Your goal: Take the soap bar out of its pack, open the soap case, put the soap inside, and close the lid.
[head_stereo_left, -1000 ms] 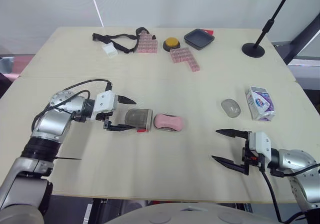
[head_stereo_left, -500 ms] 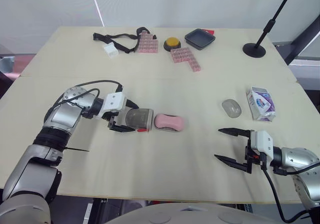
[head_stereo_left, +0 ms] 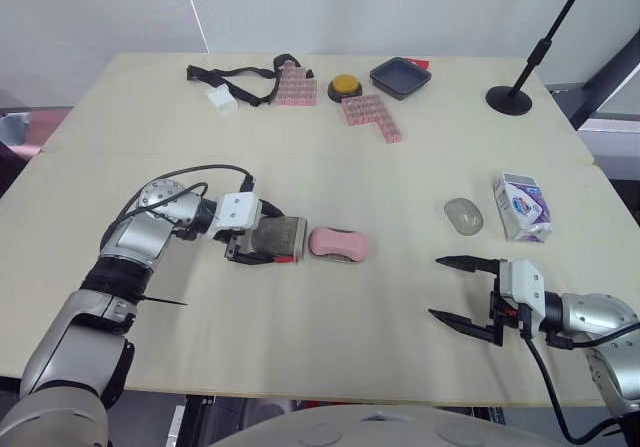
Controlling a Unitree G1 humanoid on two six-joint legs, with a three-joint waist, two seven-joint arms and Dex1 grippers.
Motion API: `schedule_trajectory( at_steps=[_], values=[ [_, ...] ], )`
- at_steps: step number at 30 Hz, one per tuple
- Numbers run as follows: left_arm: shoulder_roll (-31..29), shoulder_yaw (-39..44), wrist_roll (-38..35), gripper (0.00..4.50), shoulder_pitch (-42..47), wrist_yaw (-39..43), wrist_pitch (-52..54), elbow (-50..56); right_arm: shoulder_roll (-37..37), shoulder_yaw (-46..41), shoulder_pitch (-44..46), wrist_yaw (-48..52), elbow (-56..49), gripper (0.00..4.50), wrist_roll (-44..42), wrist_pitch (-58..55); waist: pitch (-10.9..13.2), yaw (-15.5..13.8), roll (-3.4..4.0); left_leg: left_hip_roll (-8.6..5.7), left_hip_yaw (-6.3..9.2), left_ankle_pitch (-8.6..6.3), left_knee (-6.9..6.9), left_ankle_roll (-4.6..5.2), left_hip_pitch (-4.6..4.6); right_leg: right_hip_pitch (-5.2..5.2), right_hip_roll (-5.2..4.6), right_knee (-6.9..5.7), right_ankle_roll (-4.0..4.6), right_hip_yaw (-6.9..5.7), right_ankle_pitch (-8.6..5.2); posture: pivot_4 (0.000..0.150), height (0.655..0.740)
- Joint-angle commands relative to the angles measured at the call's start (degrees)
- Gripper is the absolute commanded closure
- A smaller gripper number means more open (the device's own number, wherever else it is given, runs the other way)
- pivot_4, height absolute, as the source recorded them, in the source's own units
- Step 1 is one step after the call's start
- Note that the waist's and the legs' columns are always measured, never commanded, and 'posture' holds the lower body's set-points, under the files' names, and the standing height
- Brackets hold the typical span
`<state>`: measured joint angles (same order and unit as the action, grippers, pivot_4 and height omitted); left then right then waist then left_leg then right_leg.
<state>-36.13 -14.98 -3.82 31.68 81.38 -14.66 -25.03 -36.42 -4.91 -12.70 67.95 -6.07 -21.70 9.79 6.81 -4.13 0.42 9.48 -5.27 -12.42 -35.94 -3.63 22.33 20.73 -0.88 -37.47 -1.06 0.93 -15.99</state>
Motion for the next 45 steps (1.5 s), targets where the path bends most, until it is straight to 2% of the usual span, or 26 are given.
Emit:
schedule_trajectory(
  at_steps=[1, 3, 7, 15, 19, 26, 32, 37, 45],
  values=[
    [-0.23, 0.17, -0.53, 0.0, 0.14, 0.7, -0.89, -0.09, -1.07, -0.53, 0.24, 0.0, -1.36, 0.07, -0.72, 0.03, 0.0, -0.01, 0.0, 0.0, 0.0, 0.0, 0.0, 0.0, 0.0, 0.0, 0.0, 0.0, 0.0, 0.0, 0.0, 0.15, 0.74],
    [-0.24, 0.08, -0.39, 0.0, 0.19, 1.06, -1.27, -0.49, -1.16, -0.53, 0.24, 0.07, -1.3, 0.07, -0.75, 0.0, 0.0, -0.01, 0.0, 0.0, 0.0, 0.0, 0.0, 0.01, 0.0, 0.0, -0.01, 0.0, 0.0, 0.0, 0.0, 0.15, 0.74],
    [-0.14, 0.06, -0.06, 1.02, 0.35, 1.18, -2.35, -1.31, -1.38, -0.66, 0.18, 0.24, -1.12, 0.0, -0.87, 0.07, 0.0, -0.02, 0.0, 0.0, 0.0, 0.0, 0.0, 0.02, 0.0, 0.0, -0.01, 0.0, 0.0, 0.0, 0.0, 0.15, 0.74],
    [-0.07, 0.35, -0.17, 1.03, 0.64, 0.89, -3.57, -2.07, -2.05, -0.76, 0.35, 0.36, -1.43, 0.0, -1.0, 0.22, 0.0, -0.02, 0.0, 0.0, -0.01, 0.0, 0.0, 0.05, 0.0, 0.0, -0.02, 0.0, 0.0, -0.01, 0.0, 0.15, 0.74],
    [-0.46, 0.68, -0.37, 1.03, 0.56, 0.96, -4.07, -1.99, -3.3, 0.38, 4.11, -1.23, -7.29, 0.0, -3.43, -7.3, 0.01, 0.11, 0.01, 0.0, -0.01, 0.0, 0.0, 0.06, -0.01, 0.0, -0.02, 0.0, 0.0, -0.01, 0.0, 0.15, 0.74],
    [-0.57, 1.2, -1.22, 1.03, -0.09, 0.86, -3.46, -1.09, -1.62, 9.77, 19.15, -11.7, -18.94, 0.0, -1.82, -28.13, 0.01, 0.33, 0.01, 0.01, 0.0, 0.1, 0.02, -0.03, -0.09, 0.0, 0.01, -0.09, 0.01, 0.0, 0.0, 0.15, 0.74],
    [-0.36, 1.22, -1.34, 1.03, -0.92, 0.19, -2.59, 0.56, -0.71, 23.04, 30.81, -14.03, -18.32, 0.0, 7.38, -37.84, 0.01, -0.26, 0.01, -0.01, -0.01, 0.2, 0.01, -0.22, 0.04, 0.08, 0.0, -0.23, 0.0, -0.01, 0.0, 0.15, 0.74],
    [-0.35, 1.27, -1.21, 1.03, -1.02, -0.31, -2.55, 0.67, 2.54, 29.2, 36.87, -16.22, -15.85, 0.0, 11.33, -43.57, 0.01, -0.34, 0.01, -0.01, -0.02, 0.22, 0.01, -0.29, 0.06, 0.13, 0.0, -0.3, 0.0, 0.0, 0.0, 0.15, 0.74],
    [-0.42, 1.29, -1.47, 1.03, -1.9, -0.72, -2.12, 2.02, 8.64, 31.91, 40.05, -22.74, -14.57, 0.0, 13.93, -52.99, 0.01, -0.44, 0.02, -0.01, -0.03, 0.23, 0.01, -0.34, 0.06, 0.14, 0.0, -0.33, -0.01, 0.0, 0.0, 0.15, 0.74]
  ],
)
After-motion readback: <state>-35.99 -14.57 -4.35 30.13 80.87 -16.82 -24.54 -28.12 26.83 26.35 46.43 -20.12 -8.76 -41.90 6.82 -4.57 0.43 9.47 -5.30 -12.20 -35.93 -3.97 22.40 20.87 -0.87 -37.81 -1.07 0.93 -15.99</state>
